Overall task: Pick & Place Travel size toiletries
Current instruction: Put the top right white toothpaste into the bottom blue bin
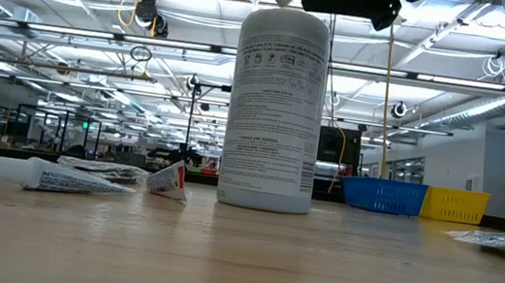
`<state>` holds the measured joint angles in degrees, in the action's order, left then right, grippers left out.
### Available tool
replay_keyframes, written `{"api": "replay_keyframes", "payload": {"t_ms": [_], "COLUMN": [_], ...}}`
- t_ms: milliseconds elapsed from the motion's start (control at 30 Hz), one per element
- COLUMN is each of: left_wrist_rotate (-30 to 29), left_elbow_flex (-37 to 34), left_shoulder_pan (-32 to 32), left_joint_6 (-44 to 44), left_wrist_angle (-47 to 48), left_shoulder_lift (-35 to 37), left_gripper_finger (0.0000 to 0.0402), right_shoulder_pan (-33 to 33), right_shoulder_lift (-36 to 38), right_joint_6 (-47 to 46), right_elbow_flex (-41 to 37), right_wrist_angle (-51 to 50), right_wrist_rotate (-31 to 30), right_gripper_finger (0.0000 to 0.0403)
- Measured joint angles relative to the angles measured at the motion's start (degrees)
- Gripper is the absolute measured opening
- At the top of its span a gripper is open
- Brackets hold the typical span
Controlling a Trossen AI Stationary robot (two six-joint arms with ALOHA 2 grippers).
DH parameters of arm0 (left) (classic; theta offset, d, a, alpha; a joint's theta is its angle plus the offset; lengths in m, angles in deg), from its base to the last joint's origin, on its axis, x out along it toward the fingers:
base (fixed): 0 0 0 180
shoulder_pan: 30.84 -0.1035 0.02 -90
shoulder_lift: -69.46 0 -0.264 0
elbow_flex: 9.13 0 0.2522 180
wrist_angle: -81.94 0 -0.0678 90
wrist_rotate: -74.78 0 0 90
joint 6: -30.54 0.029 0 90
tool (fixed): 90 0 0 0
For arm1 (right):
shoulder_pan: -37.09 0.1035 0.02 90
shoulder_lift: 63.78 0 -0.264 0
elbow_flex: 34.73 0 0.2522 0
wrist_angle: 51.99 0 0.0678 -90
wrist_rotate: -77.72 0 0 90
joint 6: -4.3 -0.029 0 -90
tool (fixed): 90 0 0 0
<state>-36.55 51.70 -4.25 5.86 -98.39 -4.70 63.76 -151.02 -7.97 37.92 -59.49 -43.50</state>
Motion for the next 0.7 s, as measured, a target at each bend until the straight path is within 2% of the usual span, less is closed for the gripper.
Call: {"api": "replay_keyframes", "payload": {"t_ms": [133,300,700], "left_wrist_rotate": [-2.72,-3.33,-2.59], "left_elbow_flex": [0.00,0.00,0.02], "left_shoulder_pan": [3.14,7.84,20.16], "left_joint_6": [-3.00,-9.75,-28.68], "left_wrist_angle": [7.13,16.85,28.34], "left_shoulder_lift": [2.80,5.96,6.77], "left_gripper_finger": [0.0000,0.0000,0.0000], "right_shoulder_pan": [0.07,0.07,0.07], "right_shoulder_lift": [0.00,0.00,0.00], "right_joint_6": [-0.02,-0.04,-0.40], "right_elbow_flex": [0.00,0.00,0.00], "right_wrist_angle": [-0.02,-0.04,-0.09], "right_wrist_rotate": [0.00,0.00,0.00], "right_gripper_finger": [0.0161,0.0160,0.0161]}}
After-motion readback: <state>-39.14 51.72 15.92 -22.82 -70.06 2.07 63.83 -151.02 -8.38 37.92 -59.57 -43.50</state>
